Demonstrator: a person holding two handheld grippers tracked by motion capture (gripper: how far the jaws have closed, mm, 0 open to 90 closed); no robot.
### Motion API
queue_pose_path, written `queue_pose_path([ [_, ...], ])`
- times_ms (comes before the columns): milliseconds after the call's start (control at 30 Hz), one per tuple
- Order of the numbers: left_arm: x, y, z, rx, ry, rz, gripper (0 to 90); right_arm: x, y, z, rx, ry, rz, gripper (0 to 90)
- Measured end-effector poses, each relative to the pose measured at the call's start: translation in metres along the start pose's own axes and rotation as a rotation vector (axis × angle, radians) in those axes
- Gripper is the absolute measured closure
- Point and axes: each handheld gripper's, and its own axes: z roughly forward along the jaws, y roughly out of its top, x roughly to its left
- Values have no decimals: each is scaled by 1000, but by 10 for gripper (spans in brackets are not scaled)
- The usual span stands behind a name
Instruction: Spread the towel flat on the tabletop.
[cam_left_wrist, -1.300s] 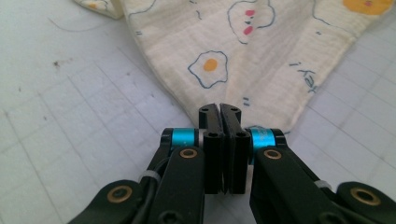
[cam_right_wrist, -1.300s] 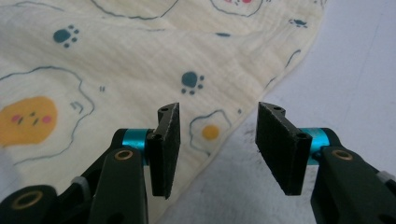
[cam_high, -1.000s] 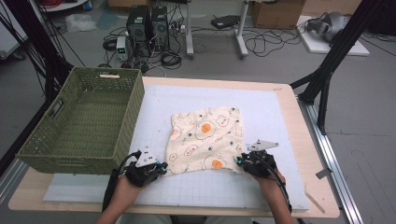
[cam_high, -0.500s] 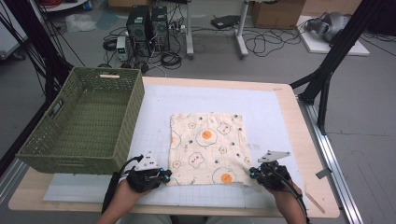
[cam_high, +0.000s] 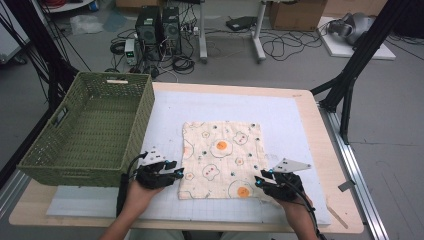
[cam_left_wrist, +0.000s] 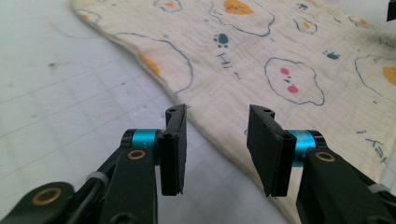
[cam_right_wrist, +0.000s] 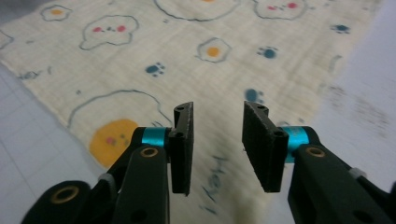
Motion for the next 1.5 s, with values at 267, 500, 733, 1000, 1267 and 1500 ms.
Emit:
queue_pose_path([
  [267,-14,3,14,66,17,128,627,10,0,22,80,29,-39,772],
  [500,-14,2,4,109,50,177,875,15,0,15,134,96,-58,880],
  [733,-7,1,-11,155,-7,137,833,20,-2,6,216,230,-73,864],
  [1000,11,11,-8,30,60,-3,509,-7,10,3,11,118,5,617],
  [1267,28,38,12,-45,117,-31,511,-40,23,16,-18,-86,46,586],
  [1500,54,56,36,-54,212,-77,482,-73,44,41,-8,-143,78,620],
])
